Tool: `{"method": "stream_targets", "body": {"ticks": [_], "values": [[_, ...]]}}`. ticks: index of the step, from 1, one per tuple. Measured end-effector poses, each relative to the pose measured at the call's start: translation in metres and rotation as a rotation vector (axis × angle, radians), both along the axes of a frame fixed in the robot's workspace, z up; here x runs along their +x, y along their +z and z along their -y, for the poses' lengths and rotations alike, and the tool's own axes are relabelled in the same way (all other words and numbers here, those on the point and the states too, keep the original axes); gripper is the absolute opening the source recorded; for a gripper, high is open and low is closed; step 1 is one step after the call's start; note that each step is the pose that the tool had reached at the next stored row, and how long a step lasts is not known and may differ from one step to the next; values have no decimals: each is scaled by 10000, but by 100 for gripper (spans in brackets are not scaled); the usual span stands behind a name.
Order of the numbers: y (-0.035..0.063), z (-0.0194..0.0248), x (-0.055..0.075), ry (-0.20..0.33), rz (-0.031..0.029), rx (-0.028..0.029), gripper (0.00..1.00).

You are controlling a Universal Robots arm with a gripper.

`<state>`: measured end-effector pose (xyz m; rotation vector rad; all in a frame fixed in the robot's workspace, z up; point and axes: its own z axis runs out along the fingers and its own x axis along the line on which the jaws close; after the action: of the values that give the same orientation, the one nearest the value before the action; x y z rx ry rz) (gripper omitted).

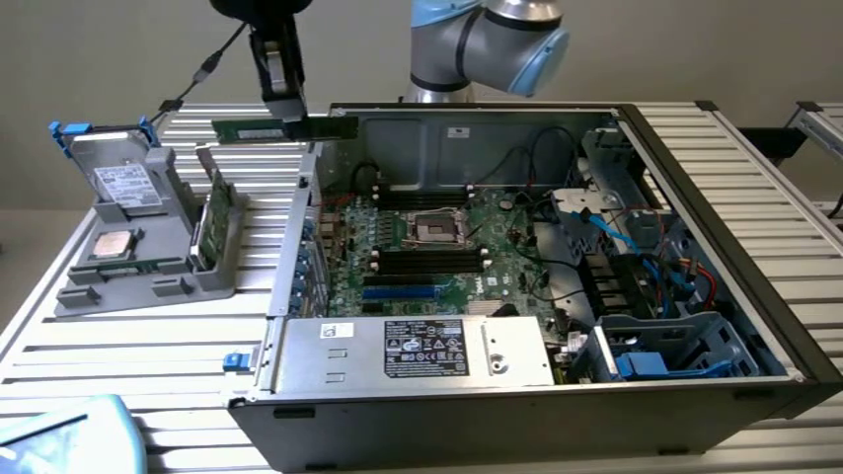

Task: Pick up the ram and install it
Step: 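Pick up the ram and move it above insertion slot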

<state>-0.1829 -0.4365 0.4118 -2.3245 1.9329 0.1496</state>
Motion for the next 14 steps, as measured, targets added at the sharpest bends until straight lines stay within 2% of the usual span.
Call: {"method": "stream_targets", "body": {"ticks": [2,10,14], "values": [[4,9,90,2,5,99,15],[8,45,457,0,13,584,15],[8,68,635,-1,14,766,15]]}}
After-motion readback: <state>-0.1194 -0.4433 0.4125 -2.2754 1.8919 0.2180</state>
